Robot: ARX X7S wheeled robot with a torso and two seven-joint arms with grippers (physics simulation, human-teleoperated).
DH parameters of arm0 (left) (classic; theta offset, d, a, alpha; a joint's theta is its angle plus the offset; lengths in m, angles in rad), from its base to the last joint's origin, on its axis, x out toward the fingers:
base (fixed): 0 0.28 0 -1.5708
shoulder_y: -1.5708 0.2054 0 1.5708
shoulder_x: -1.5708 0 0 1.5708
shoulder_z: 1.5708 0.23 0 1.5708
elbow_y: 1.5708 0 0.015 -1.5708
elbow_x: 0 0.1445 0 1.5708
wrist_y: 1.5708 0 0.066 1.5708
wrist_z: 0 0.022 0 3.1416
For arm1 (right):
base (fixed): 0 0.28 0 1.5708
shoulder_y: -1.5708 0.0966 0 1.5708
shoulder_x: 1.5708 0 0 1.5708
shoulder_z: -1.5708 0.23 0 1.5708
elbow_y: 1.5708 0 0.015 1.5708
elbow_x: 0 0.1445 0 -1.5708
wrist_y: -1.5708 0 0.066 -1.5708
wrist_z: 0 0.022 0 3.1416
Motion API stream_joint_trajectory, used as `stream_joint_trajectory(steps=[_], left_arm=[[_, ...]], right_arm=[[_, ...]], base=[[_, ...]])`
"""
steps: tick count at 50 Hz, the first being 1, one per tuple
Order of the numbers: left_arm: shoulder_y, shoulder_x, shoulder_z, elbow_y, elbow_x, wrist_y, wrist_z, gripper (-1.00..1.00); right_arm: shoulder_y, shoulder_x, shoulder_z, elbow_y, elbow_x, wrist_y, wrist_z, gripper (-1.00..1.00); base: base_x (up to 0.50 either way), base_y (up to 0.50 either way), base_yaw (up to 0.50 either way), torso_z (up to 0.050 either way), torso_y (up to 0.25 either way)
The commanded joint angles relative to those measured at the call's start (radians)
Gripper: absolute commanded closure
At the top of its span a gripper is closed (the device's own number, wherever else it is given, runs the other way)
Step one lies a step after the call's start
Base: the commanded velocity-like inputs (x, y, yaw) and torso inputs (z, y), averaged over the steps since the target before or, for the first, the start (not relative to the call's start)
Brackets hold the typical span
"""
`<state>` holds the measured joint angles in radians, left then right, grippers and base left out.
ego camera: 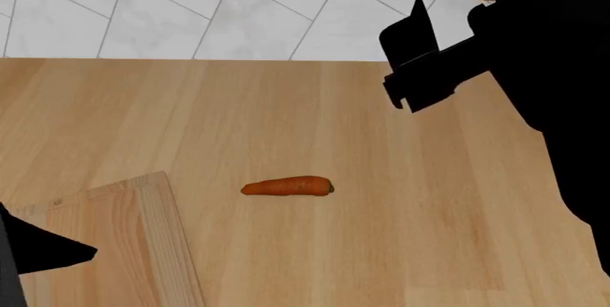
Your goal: Clear the non-vegetable object off the cutting board and place the vegetables onto it.
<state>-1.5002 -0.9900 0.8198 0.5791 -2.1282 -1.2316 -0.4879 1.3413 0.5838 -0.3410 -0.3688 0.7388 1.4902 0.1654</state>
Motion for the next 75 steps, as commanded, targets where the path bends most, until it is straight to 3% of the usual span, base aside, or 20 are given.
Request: stream_joint_trajectory(steps=[1, 14, 27, 56, 75], left_arm=[[-0.130, 0.022, -0.035, -0.057, -0.048, 0.000, -0.004, -1.00], [-0.213, 0.168, -0.026, -0.188, 0.071, -0.046, 0.051, -1.00], [-0.176, 0.311, -0.006, -0.367, 0.399, -0.046, 0.269, -1.00], [-0.088, 0.567, 0.150, -0.777, 0.817, 0.180, 0.584, -1.00], [-0.067, 0.715, 0.225, -1.031, 0.952, 0.306, 0.703, -1.00]], right_arm=[[-0.011, 0.007, 0.007, -0.009, 0.018, 0.002, 0.016, -1.00], [-0.055, 0.014, 0.019, -0.010, 0.033, -0.029, 0.033, -1.00], [-0.055, 0.018, 0.006, 0.004, 0.043, -0.043, 0.043, -1.00], [-0.091, 0.028, 0.006, 0.007, 0.065, -0.063, 0.065, -1.00], [-0.090, 0.035, 0.012, 0.003, 0.092, -0.054, 0.086, -1.00]], base=[[0.00, 0.00, 0.00, 0.000, 0.000], [0.00, 0.00, 0.00, 0.000, 0.000], [0.00, 0.00, 0.00, 0.000, 0.000], [0.00, 0.00, 0.00, 0.000, 0.000], [0.00, 0.00, 0.00, 0.000, 0.000]])
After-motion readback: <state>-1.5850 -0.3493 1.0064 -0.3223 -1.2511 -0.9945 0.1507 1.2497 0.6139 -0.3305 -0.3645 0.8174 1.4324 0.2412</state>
